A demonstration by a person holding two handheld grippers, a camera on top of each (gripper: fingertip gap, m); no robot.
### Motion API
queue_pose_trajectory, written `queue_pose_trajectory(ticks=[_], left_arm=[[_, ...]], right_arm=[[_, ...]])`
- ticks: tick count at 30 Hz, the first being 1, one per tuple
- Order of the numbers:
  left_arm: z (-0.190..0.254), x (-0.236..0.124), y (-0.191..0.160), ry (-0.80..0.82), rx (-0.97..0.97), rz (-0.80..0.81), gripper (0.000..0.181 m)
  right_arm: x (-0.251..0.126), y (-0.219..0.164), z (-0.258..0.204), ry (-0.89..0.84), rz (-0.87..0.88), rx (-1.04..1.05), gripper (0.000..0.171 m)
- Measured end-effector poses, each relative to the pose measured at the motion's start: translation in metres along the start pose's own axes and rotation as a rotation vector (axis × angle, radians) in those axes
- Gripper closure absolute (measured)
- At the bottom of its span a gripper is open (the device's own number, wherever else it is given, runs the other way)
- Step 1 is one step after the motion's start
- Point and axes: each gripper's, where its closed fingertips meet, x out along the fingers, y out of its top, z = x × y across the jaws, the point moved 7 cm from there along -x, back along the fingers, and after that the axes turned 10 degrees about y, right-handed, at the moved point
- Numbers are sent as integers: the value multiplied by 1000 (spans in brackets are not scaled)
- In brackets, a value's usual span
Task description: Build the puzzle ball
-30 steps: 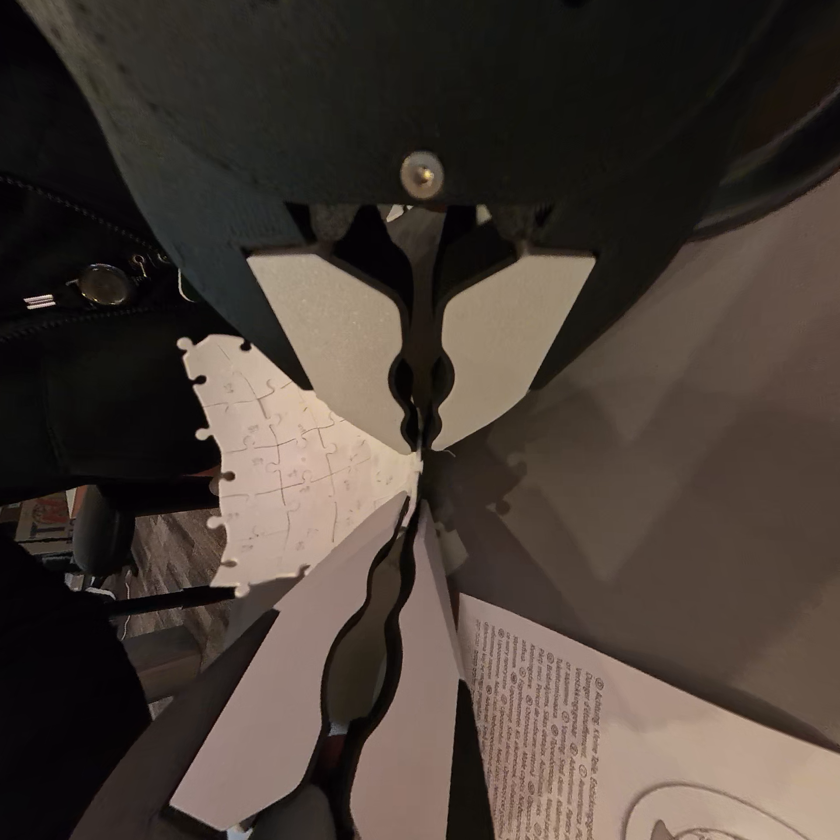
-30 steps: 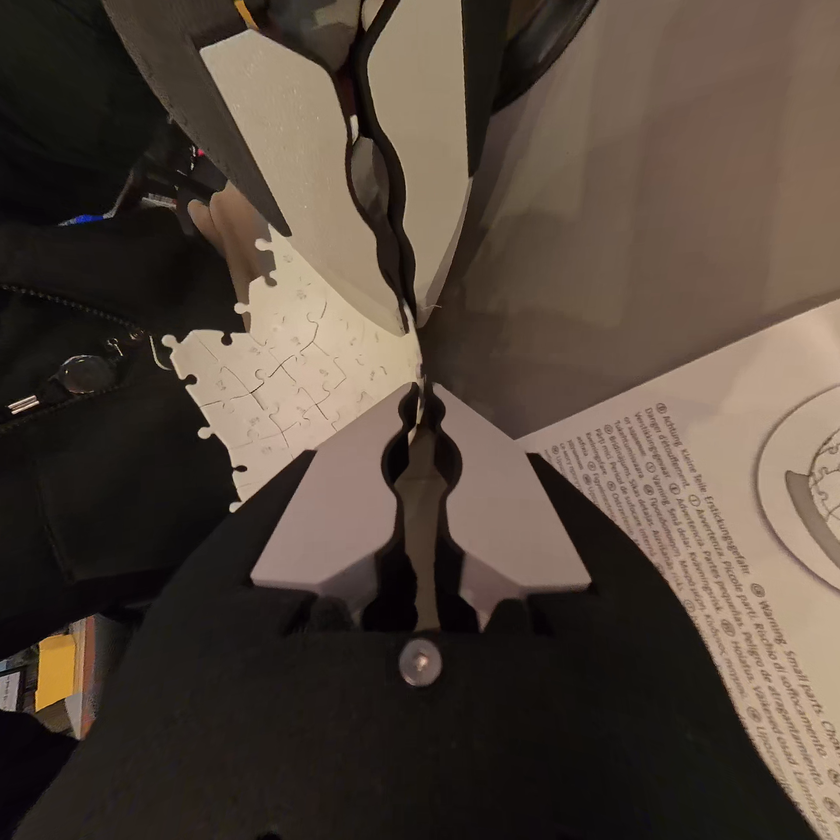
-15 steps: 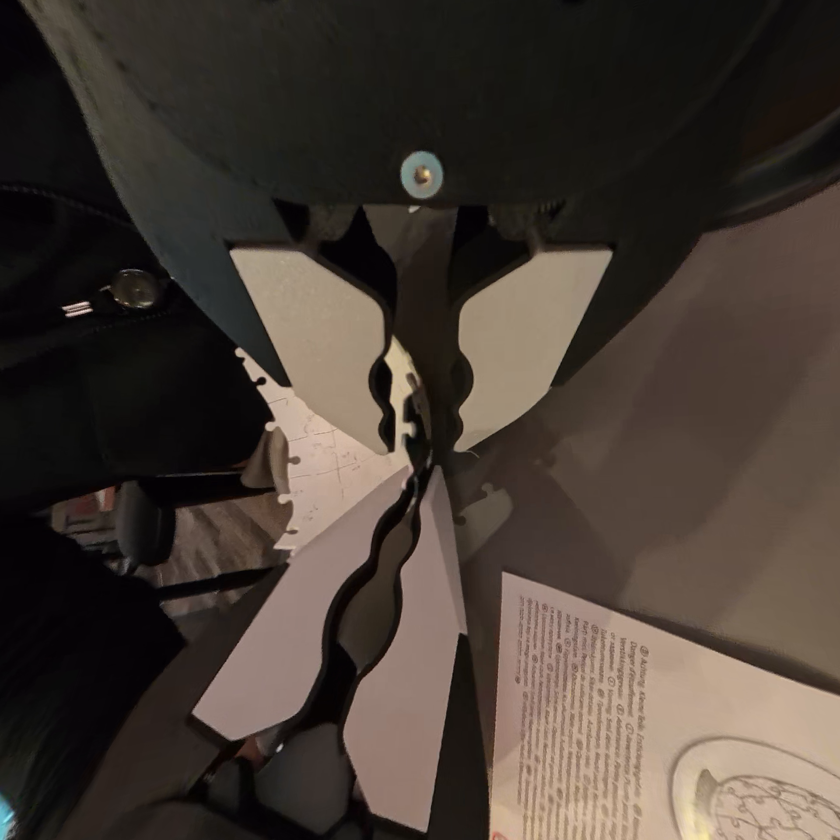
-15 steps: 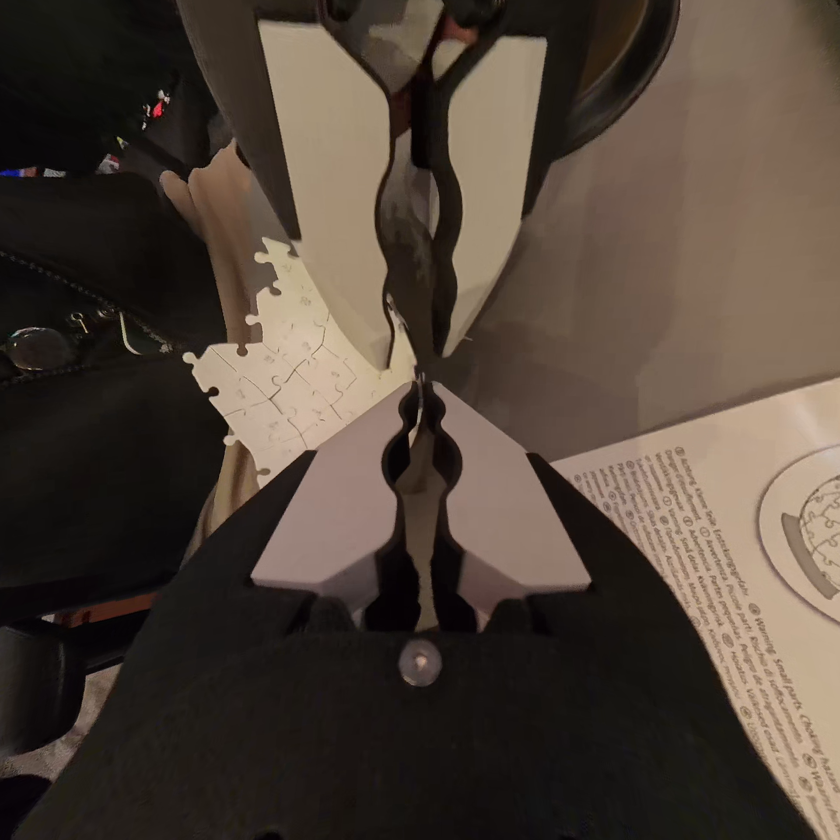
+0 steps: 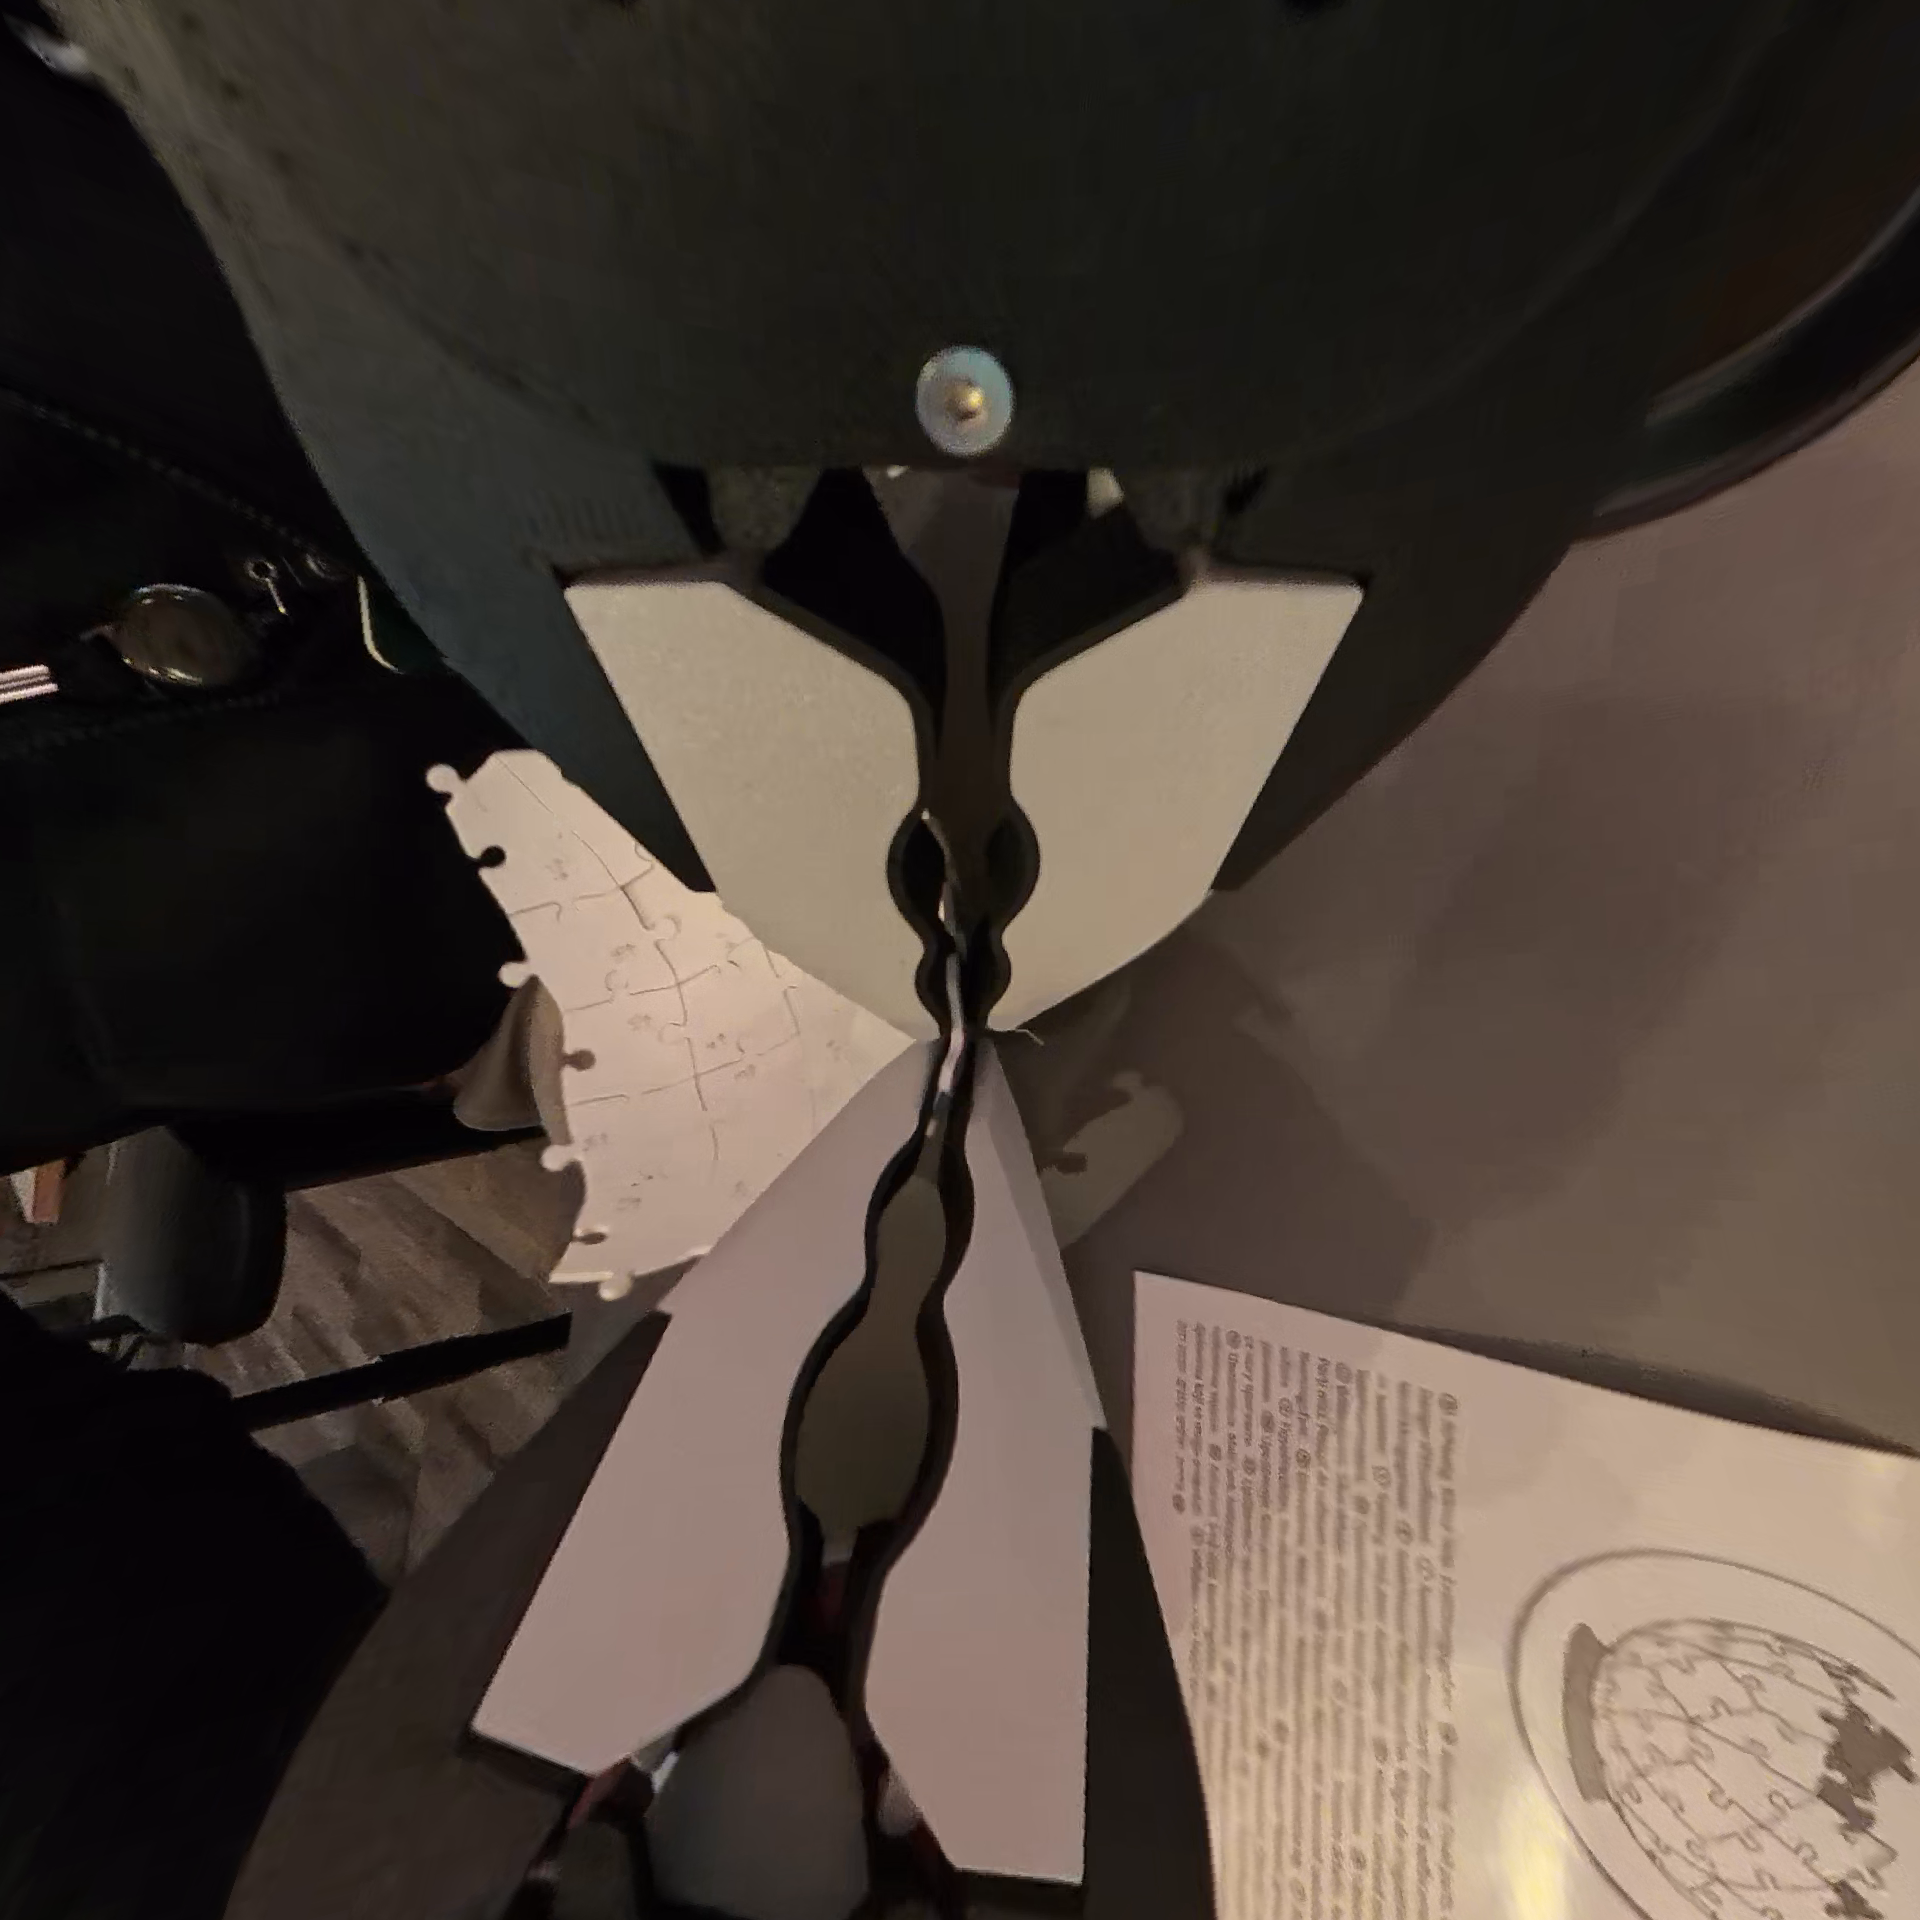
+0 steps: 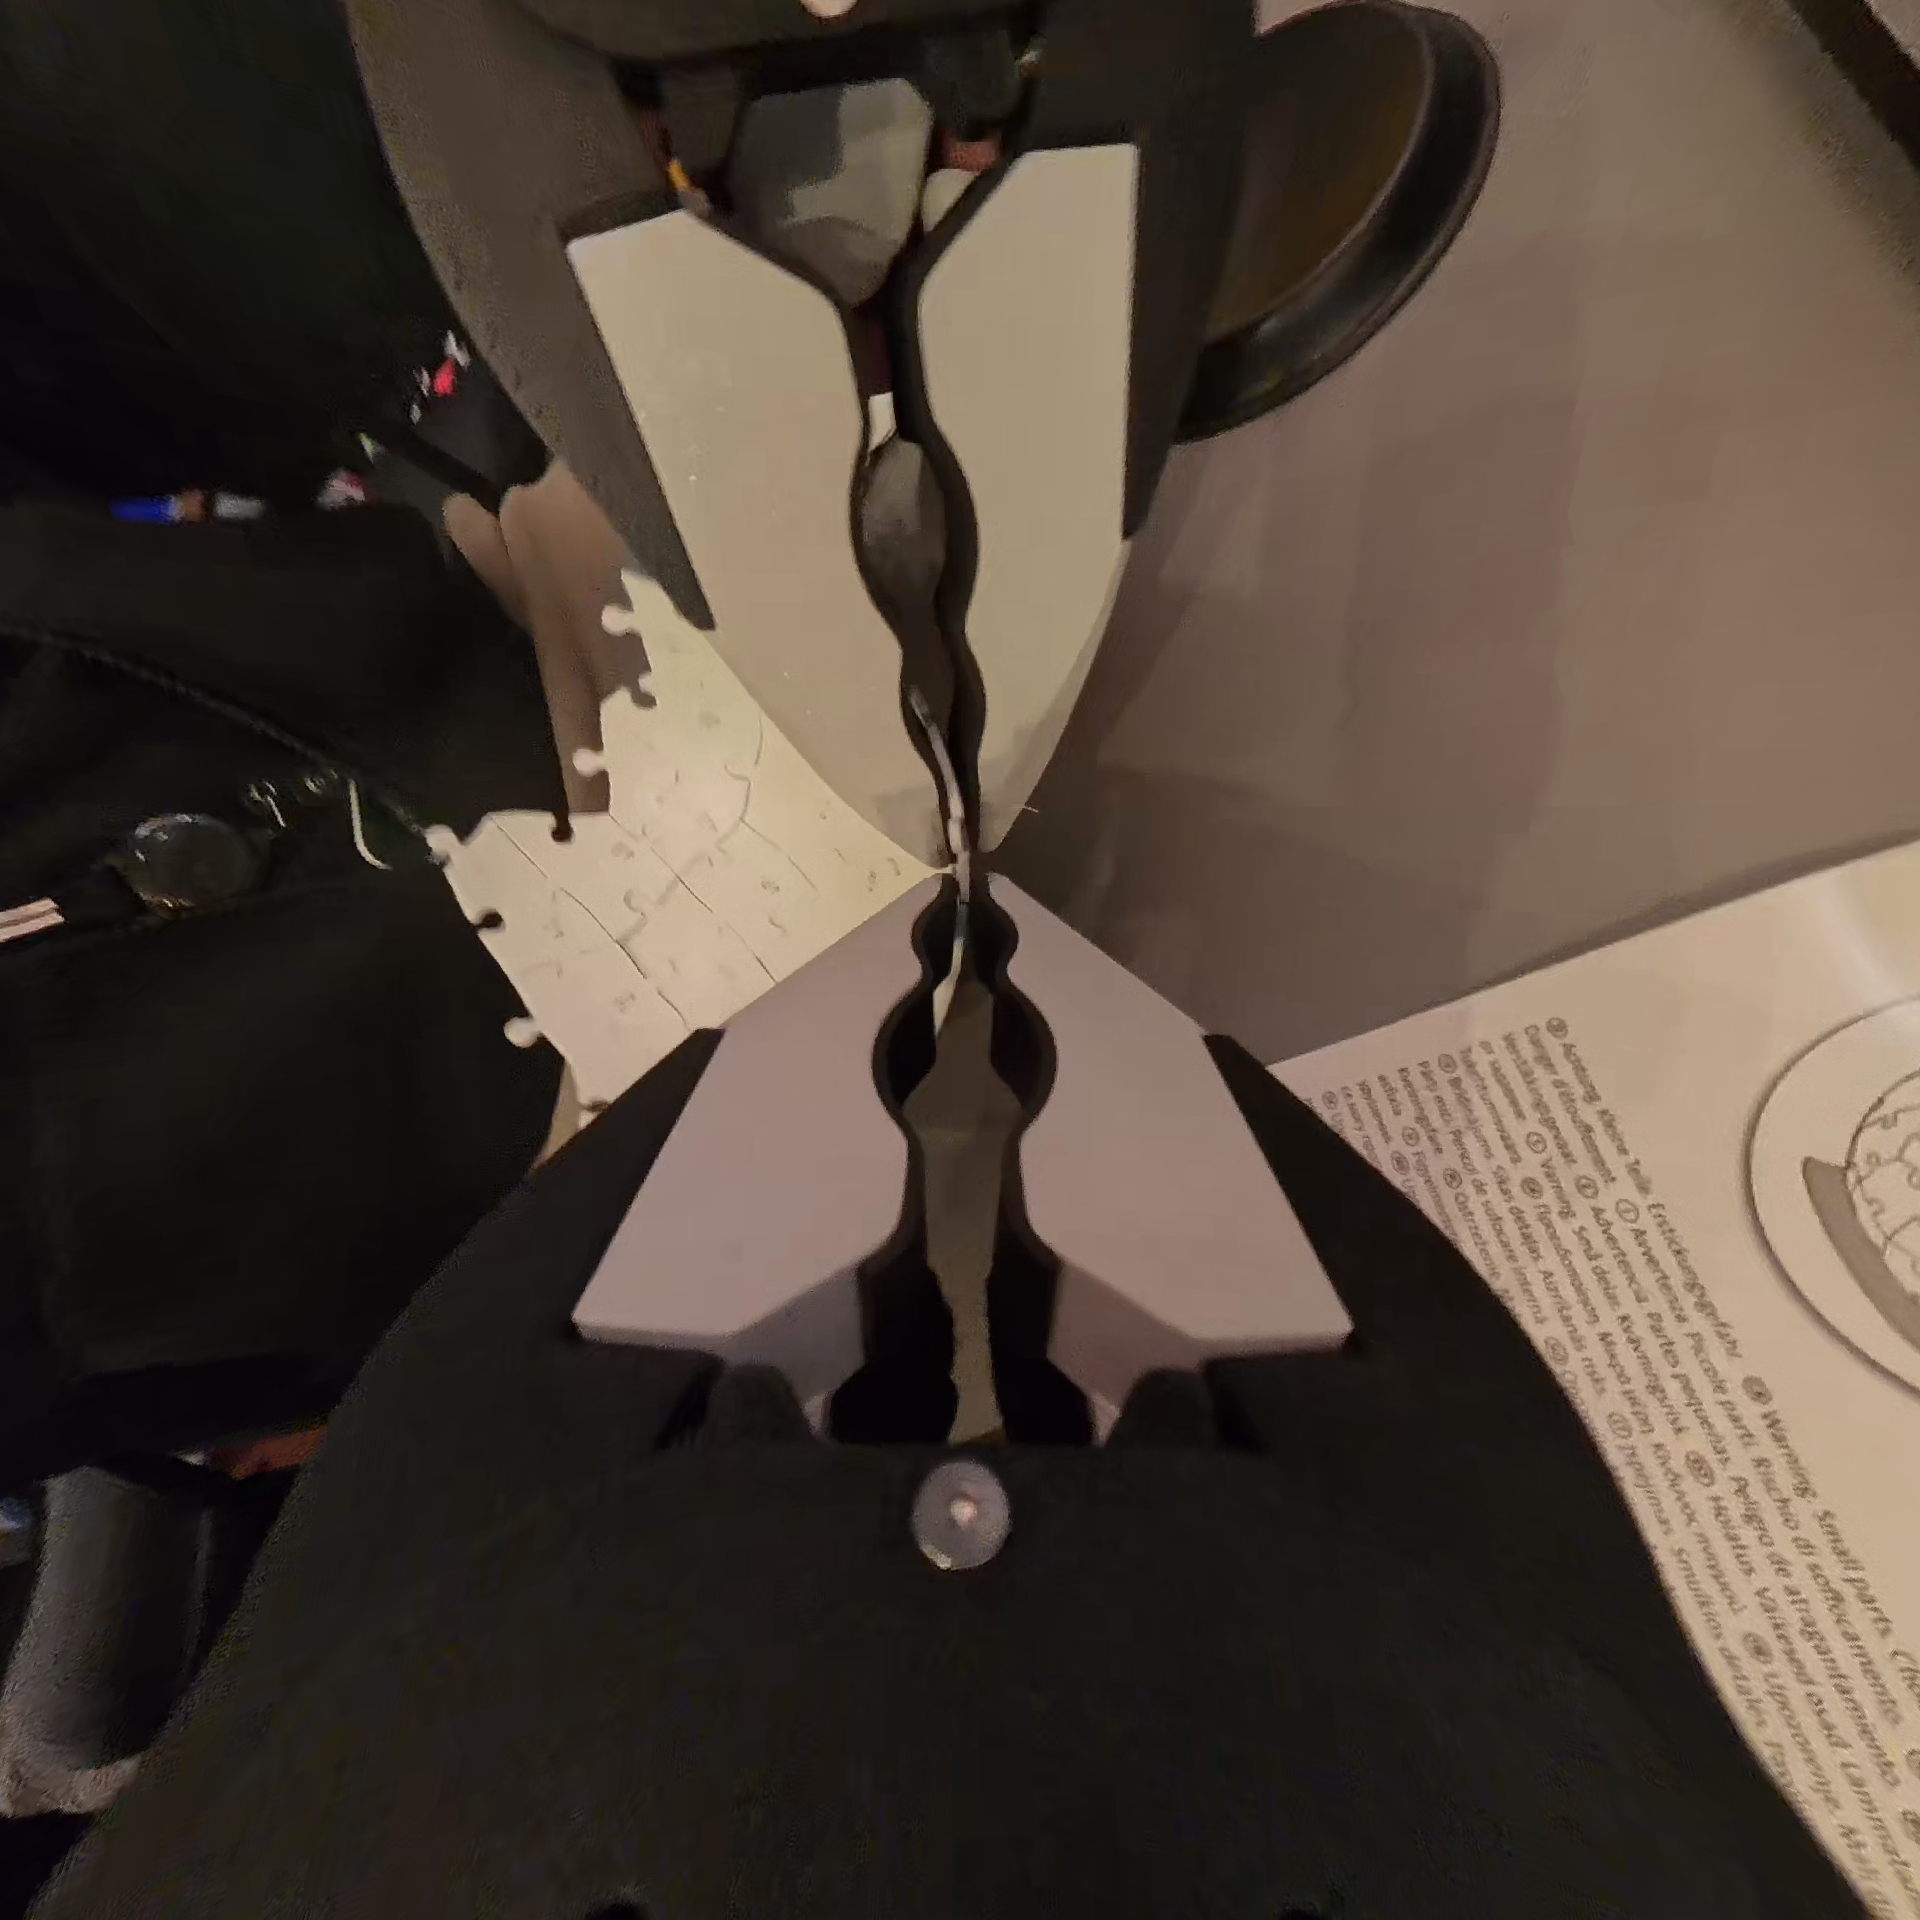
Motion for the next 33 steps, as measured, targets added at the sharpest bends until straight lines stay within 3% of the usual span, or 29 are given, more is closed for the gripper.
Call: queue_pose_trajectory(ticks=[3,15,33], left_arm=[[-1,0,-1,52,17,3,179],[0,5,-7,106,61,-17,178],[-3,5,-8,71,3,-36,177]], right_arm=[[-1,-2,3,20,28,35,163],[2,-3,4,-48,36,1,171],[6,0,-3,-137,-37,-108,170]])
